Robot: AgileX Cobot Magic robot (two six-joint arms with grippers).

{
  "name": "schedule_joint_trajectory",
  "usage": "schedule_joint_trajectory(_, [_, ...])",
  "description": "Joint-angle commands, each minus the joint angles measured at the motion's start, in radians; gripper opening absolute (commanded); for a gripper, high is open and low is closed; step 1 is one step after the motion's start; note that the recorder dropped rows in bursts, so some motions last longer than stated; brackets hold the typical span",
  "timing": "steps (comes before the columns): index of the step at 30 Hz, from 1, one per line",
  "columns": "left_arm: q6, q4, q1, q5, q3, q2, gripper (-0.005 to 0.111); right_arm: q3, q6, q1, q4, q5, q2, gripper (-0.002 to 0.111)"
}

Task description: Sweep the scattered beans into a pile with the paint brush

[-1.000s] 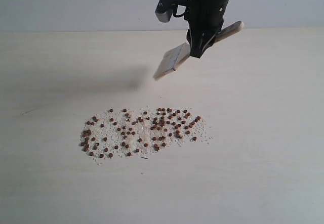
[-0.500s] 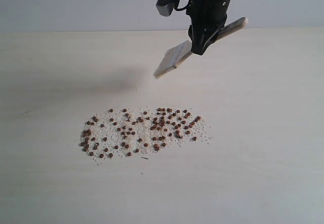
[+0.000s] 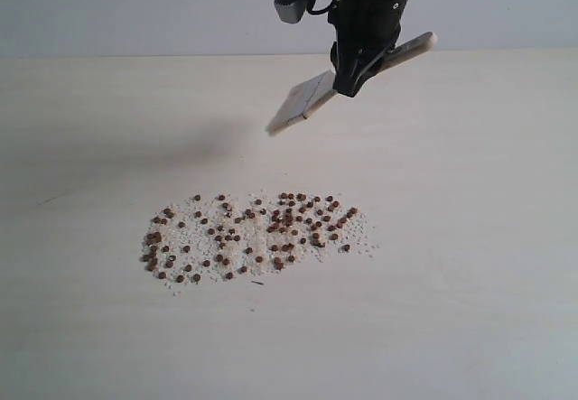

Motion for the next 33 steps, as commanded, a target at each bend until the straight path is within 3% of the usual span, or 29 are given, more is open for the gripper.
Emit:
schedule_joint_trajectory(1, [-0.060, 0.022, -0.005, 0.045, -0.063, 0.015, 0.000, -0.003, 0.033, 0.002, 0.010, -0.005, -0.037, 0.000])
schedule_joint_trajectory(5, [-0.108, 0.044, -0.005, 0.065, -0.194, 0.092, 0.000, -0.003, 0.055, 0.002, 0.017, -0.005, -0.056, 0.000])
schedule_joint_trajectory(7, [-0.079, 0.044, -0.005, 0.038, -0.348, 0.205, 0.000, -0.003, 0.076, 0.002, 0.017, 0.000, -0.062, 0.000])
schedule_joint_trajectory(8, [0.035, 0.044, -0.005, 0.010, -0.451, 0.310, 0.000, -0.003, 0.081, 0.002, 0.017, 0.000, -0.068, 0.000])
schedule_joint_trajectory(12, [0.355, 0.044, -0.005, -0.004, -0.599, 0.535, 0.000, -0.003, 0.081, 0.002, 0.021, -0.002, -0.068, 0.000])
schedule_joint_trajectory(13, [0.562, 0.044, -0.003, -0.002, -0.653, 0.646, 0.000, -0.003, 0.081, 0.002, 0.026, -0.003, -0.068, 0.000])
schedule_joint_trajectory(17, [1.142, 0.044, 0.000, -0.006, -0.684, 0.871, 0.000, -0.003, 0.068, 0.002, 0.021, -0.004, -0.070, 0.000])
schedule_joint_trajectory(20, [1.345, 0.044, 0.000, -0.032, -0.684, 1.052, 0.000, -0.003, 0.060, 0.002, 0.017, -0.015, -0.073, 0.000])
schedule_joint_trajectory(25, [1.352, 0.044, -0.049, -0.069, -0.664, 1.237, 0.000, -0.003, 0.045, 0.002, 0.017, -0.025, -0.073, 0.000])
schedule_joint_trajectory(33, [1.301, -0.009, -0.293, -0.084, -0.670, 1.428, 0.000, -0.003, 0.044, 0.002, 0.019, -0.034, -0.073, 0.000])
